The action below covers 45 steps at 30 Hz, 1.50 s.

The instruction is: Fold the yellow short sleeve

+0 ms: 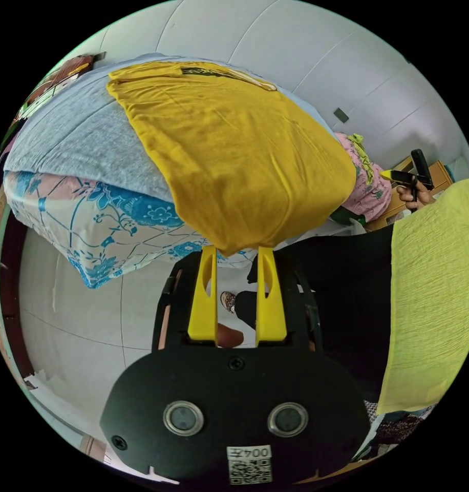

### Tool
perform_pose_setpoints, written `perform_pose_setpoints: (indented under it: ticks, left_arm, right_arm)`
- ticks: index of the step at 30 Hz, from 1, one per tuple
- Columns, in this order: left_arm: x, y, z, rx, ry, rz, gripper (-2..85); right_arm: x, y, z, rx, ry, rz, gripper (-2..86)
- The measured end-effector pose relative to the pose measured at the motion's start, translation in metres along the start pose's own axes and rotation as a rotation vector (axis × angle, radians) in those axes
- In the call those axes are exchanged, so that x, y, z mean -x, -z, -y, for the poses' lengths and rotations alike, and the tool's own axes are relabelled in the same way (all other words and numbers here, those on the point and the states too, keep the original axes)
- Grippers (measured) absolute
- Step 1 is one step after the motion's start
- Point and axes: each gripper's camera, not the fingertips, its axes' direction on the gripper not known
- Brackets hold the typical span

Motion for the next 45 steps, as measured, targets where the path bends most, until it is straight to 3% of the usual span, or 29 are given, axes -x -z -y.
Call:
perform_pose_setpoints:
  ticks: [5, 16, 27, 36, 45]
  left_arm:
    - [0.015, 0.002, -0.01, -0.025, 0.031, -0.002, 4.6]
    - [0.032, 0.042, -0.03, 0.008, 0.06, 0.0, 2.3]
    - [0.057, 0.064, -0.008, 0.07, 0.063, -0.008, 2.8]
    - [0.097, 0.07, 0.011, 0.099, 0.078, -0.029, 2.7]
    - [0.152, 0.095, 0.026, -0.002, 0.125, -0.196, 2.4]
  right_arm:
    - [-0.015, -0.003, -0.003, 0.0, -0.019, -0.097, 7.0]
    - [-0.06, -0.023, 0.022, 0.135, 0.109, -0.272, 11.0]
    - [-0.098, -0.02, 0.07, 0.196, 0.224, -0.17, 11.9]
    - [-0.123, 0.013, 0.103, 0.193, 0.238, -0.059, 1.2]
    - [-0.144, 0.098, 0.155, 0.05, 0.191, 0.111, -0.4]
